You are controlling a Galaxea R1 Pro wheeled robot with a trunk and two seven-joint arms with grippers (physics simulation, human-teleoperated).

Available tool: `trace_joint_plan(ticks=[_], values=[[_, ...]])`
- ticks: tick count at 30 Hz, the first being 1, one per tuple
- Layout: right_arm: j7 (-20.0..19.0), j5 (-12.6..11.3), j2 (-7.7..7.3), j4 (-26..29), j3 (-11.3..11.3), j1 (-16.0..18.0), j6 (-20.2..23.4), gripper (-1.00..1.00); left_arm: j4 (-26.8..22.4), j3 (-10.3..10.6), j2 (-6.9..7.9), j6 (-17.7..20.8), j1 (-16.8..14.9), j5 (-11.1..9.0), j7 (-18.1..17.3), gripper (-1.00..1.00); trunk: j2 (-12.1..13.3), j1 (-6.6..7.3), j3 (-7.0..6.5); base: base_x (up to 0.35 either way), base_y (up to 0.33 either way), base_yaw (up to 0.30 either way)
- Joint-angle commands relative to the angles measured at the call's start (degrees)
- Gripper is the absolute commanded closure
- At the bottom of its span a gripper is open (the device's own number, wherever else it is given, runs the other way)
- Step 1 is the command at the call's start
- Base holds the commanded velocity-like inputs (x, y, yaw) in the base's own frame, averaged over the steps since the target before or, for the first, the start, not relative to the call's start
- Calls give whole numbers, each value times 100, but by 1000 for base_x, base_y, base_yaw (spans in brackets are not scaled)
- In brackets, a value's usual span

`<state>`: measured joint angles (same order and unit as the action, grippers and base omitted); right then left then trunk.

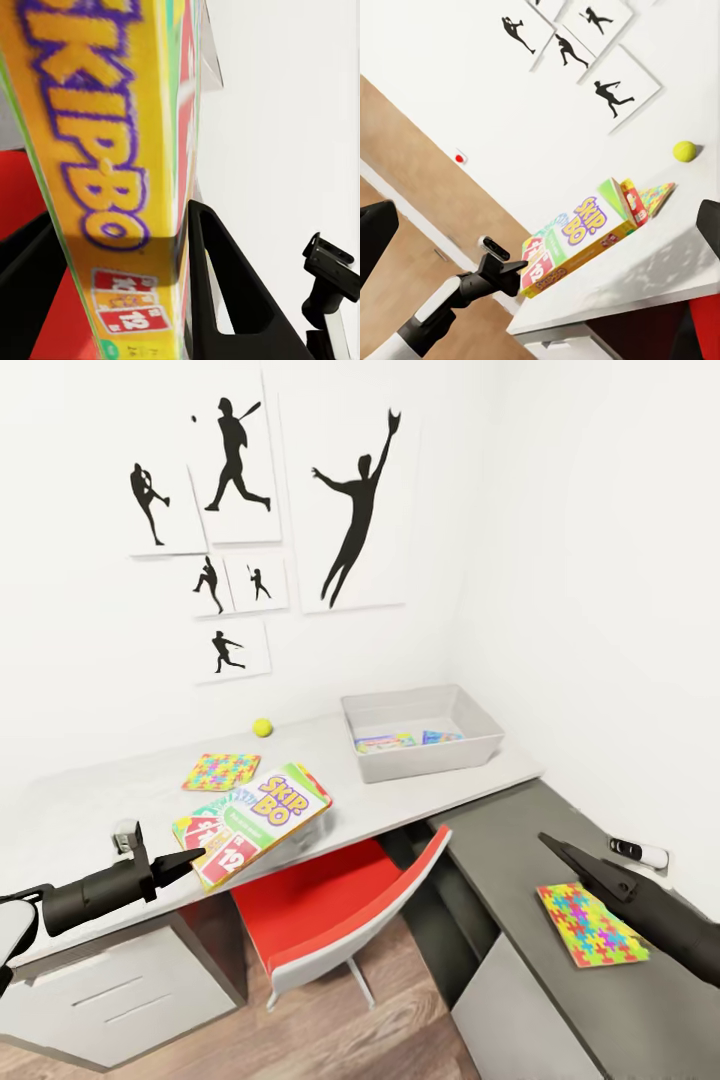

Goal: Put all the toys in the child's room - the three board games (two on the bed and one on the table), the two jigsaw puzzles on the table, and the tennis ball on the table - inside the toy box on the table in the child's room.

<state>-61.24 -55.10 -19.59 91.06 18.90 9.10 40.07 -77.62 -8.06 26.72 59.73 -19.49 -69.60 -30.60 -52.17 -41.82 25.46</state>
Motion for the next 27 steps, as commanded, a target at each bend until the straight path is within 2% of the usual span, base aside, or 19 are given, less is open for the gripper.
trace_joint_plan(ticks=[1, 7, 18, 23, 27], values=[[0, -28, -1, -1, -2, 4, 37, -100, 0, -7, 2, 27, -2, 23, -34, 100, 37, 22, -21, 0, 0, -159], [-2, -28, -1, -1, -9, 4, 36, -100, 1, -4, 32, 27, -2, 17, -42, 100, 278, 154, -180, 0, 0, -125], [-7, -28, -1, -1, -9, 4, -86, -100, 10, -38, 58, 27, 5, 11, -42, 100, 278, 154, -275, 55, 0, -99], [-82, -28, -1, -1, -6, 4, -95, -100, 10, -121, 64, 27, 14, -64, -60, 100, 278, 154, -319, 27, 2, -96], [-132, -28, -1, -1, -2, 4, -101, -100, 10, -164, 71, 27, 15, -121, -299, 100, 278, 154, -354, 183, 102, -94]])
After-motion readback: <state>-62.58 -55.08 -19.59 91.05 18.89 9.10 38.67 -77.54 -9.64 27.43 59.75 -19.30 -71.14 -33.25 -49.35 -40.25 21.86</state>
